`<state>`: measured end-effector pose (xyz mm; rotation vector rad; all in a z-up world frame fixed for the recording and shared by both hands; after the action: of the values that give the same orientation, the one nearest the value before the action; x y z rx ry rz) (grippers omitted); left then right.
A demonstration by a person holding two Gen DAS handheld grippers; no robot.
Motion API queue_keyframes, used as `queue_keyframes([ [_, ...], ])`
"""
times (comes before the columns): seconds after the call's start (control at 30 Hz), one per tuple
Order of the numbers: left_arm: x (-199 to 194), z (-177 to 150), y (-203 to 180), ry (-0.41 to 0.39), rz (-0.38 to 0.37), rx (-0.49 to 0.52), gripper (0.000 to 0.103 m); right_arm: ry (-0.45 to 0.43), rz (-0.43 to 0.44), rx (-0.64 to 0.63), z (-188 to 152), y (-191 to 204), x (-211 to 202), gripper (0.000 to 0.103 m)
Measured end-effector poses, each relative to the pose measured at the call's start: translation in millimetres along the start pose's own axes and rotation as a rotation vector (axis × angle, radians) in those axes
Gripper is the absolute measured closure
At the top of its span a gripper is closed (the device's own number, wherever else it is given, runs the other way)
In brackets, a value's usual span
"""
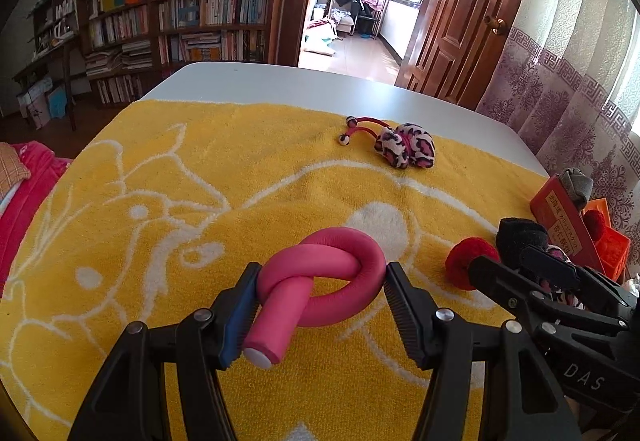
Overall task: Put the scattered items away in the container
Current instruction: 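Grasp the pink knotted foam toy with the left tool while the right tool grasps a red pompom, then carry the pink foam toy and red pompom into the tin and release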
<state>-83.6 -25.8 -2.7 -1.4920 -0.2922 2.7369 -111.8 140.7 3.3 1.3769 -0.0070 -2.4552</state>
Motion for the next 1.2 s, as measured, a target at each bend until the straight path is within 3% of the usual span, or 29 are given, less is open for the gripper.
queue_keyframes([
  [0.3, -0.8, 1.4, 7.9, -0.008, 0.021, -0.027, 0.04, 0.027, 0.002, 0.017, -0.4, 2.7, 15.7, 0.037],
  [0.53, 2.2, 1.1, 7.2, 0.001, 0.018, -0.027, 0.04, 0.069, -0.004, 0.015, -3.8, 4.4, 32.8, 0.062],
  [0.93, 2.5, 0.1, 4.9, -0.002, 0.005, -0.024, 0.04, -0.024, -0.015, 0.029, -8.5, -2.0, -4.1, 0.065],
  [1.2, 5.5, -1.7, 1.0, 0.005, 0.003, -0.013, 0.04, -0.137, -0.058, 0.136, -16.4, -48.2, -62.2, 0.065],
])
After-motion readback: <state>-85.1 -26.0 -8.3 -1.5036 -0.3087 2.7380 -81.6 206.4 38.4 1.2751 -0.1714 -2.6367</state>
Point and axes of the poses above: each gripper's, at about its wrist camera, not at the fingertips, and x roughly the way its jaws point, y to its left, z to its top, the point moved 1 cm from there along x, roughly the way its jaws point, and after that the axes turned 6 degrees about y, right-handed, at the moved point
